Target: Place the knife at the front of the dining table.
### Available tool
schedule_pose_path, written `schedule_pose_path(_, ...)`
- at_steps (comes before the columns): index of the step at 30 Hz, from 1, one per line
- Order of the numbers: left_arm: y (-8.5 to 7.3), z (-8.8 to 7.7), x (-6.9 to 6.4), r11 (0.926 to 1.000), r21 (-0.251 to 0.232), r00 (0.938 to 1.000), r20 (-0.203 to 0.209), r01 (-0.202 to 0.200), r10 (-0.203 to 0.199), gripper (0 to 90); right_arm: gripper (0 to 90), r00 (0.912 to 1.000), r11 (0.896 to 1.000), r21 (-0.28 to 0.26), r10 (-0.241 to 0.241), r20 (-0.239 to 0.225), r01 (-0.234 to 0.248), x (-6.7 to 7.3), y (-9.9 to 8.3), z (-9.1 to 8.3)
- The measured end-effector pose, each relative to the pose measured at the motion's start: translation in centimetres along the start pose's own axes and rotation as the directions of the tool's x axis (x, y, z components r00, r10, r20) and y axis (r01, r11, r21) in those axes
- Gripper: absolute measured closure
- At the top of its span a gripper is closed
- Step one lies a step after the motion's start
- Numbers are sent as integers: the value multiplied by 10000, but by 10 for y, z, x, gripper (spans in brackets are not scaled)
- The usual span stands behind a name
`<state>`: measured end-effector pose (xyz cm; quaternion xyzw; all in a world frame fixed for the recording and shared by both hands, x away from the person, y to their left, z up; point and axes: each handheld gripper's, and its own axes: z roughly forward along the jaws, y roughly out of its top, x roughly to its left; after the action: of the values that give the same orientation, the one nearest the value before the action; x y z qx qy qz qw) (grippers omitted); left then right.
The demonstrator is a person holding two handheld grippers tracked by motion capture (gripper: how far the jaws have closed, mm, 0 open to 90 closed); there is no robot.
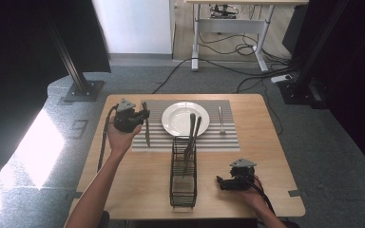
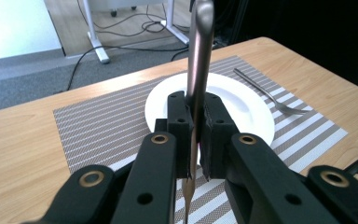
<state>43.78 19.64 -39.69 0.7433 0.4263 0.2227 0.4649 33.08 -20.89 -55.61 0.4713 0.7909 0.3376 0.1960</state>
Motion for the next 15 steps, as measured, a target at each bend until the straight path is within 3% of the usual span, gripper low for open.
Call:
schedule_pose_path(5,-3,4,1,9997,251,9999,-144,-41,44,840,16,10000,10000,11,-14,-15,14,0,0,0)
schedule_pose_path(15,-3,1,0,9987,487,9999,-33,-118,120,840,16,10000,10000,10,-21,-10,21,0,0,0)
